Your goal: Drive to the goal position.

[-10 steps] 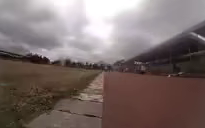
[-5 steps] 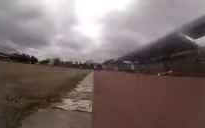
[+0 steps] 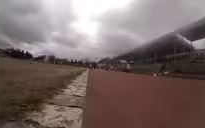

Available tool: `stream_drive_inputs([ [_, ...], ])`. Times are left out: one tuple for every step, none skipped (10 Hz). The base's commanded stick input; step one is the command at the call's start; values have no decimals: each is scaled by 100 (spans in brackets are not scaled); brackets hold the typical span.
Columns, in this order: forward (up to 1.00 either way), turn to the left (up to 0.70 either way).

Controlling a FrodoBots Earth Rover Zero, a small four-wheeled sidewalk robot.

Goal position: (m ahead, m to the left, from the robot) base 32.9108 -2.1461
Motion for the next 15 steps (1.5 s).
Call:
stream_drive_inputs([
  [100,0],
  [100,0],
  [100,0],
  [100,0],
  [100,0],
  [100,-27],
  [100,-27],
  [100,-27],
  [100,-27],
  [100,-27],
  [100,-27],
  [100,-27],
  [100,-27],
  [100,-27],
  [100,-27],
])
